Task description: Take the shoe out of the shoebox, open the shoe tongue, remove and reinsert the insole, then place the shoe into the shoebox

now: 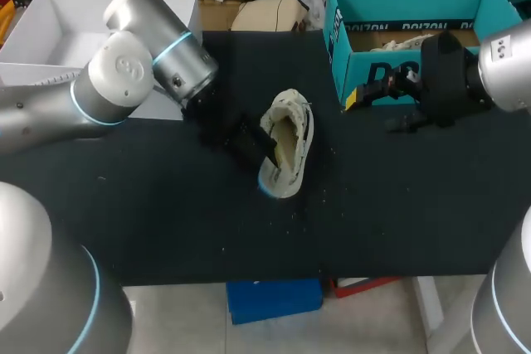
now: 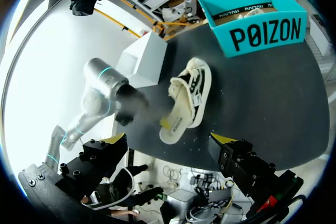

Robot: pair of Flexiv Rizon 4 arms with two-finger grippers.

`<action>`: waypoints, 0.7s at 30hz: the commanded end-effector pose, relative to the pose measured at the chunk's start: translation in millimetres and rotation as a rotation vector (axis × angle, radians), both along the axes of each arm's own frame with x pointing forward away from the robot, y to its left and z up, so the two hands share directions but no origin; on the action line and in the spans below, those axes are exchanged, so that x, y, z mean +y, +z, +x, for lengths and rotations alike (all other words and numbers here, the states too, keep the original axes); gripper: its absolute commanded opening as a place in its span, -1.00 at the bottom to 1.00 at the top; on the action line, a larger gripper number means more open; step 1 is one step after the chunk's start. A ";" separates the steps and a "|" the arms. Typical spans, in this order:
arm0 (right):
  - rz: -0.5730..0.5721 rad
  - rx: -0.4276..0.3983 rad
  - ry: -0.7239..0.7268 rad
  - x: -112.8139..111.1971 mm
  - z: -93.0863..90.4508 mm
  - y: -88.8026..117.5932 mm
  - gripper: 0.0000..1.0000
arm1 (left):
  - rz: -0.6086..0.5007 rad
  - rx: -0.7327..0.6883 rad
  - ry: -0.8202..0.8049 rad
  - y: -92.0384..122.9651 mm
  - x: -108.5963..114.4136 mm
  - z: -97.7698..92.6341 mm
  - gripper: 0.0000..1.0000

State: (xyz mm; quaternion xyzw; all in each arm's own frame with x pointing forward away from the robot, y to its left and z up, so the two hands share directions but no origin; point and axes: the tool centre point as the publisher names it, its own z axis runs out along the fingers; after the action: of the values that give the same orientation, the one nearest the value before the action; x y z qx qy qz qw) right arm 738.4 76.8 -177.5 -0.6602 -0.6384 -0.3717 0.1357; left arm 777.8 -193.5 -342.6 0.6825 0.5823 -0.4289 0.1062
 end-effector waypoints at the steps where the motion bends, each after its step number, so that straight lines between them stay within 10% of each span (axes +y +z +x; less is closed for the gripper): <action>1: -0.002 0.001 -0.001 0.0 -0.6 0.3 1.00 | 0.012 -0.012 0.008 1.5 9.1 -20.0 -0.22; 5: -0.002 0.001 -0.001 0.0 -0.6 0.3 1.00 | 0.022 -0.001 0.003 -2.3 12.9 -24.4 -1.00; 21: -0.002 0.001 -0.001 0.0 -0.6 0.3 1.00 | -0.022 -0.011 0.048 -7.7 0.4 1.0 -1.00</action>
State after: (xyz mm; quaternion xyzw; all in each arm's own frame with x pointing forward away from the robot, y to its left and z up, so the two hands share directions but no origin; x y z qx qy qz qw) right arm 738.4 76.7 -177.4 -0.6602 -0.6384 -0.3716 0.1357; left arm 772.1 -186.2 -342.9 0.6690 0.5952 -0.4260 0.1293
